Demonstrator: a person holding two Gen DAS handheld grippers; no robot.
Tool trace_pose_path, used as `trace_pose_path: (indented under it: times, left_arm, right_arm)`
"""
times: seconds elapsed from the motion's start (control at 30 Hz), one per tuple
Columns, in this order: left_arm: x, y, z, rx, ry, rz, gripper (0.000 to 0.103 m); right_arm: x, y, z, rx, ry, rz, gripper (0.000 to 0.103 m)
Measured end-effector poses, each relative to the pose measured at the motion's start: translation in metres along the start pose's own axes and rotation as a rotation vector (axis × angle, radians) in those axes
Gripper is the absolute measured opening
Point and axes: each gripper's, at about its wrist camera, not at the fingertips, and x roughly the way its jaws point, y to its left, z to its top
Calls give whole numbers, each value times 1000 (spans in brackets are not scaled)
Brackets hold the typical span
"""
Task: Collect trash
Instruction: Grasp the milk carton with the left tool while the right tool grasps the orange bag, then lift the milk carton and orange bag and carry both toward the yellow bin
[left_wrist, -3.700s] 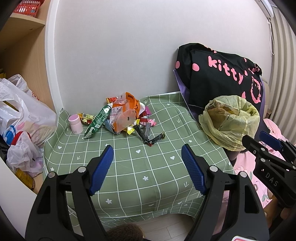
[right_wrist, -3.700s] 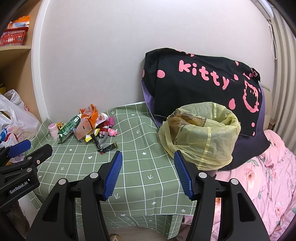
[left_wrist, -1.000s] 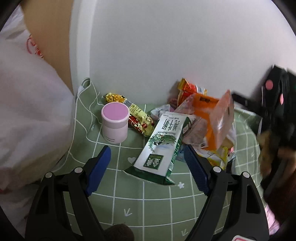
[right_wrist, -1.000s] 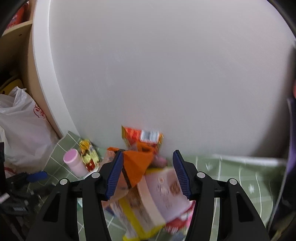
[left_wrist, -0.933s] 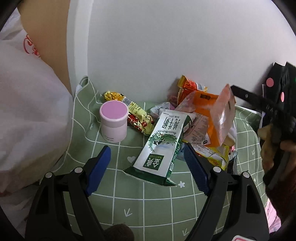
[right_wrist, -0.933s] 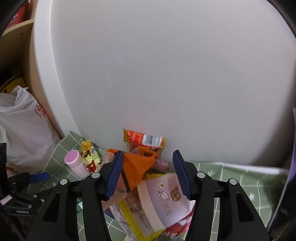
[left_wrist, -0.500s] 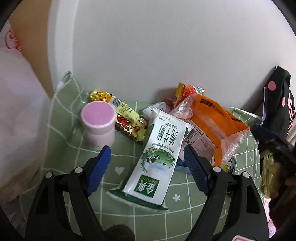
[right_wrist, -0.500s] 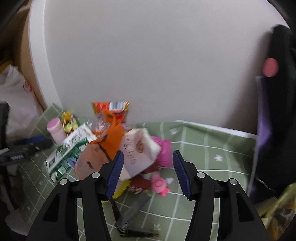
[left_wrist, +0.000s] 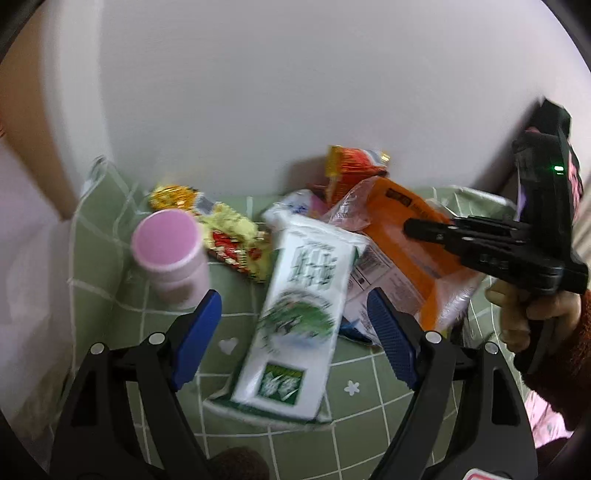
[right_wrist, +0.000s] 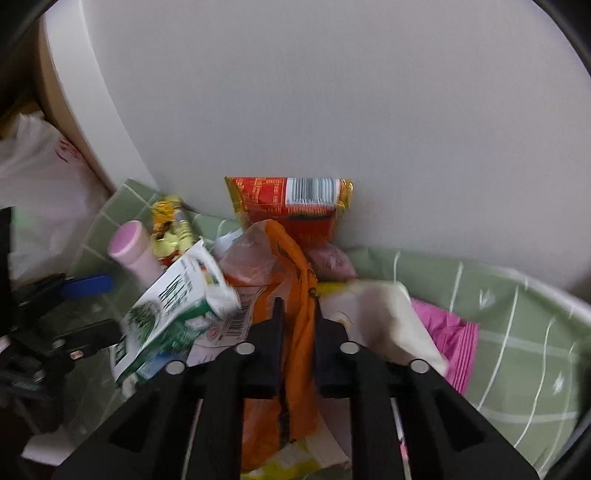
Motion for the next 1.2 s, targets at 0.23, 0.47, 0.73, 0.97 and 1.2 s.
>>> trace_pose_path:
  times: [0.23, 0.47, 0.73, 0.97, 1.2]
  left_arm:
    - [37, -22, 12, 96, 99, -26, 77]
    - [57, -35, 3, 111, 187, -65, 77]
    - [42, -59, -14, 192, 204, -73, 77]
    - [66, -66, -6, 237, 253, -66, 73]
    - [69, -56, 10, 121, 250, -148, 62]
  right_arm:
    - [-92, -29, -38, 85, -137, -153, 8]
    - [-125, -53, -91, 214, -132, -222, 8]
    - [-136, -55, -109, 266, -144, -229, 8]
    - [-144, -53, -121, 291, -151, -219, 8]
    - [-162, -40, -124, 259, -172, -248, 8]
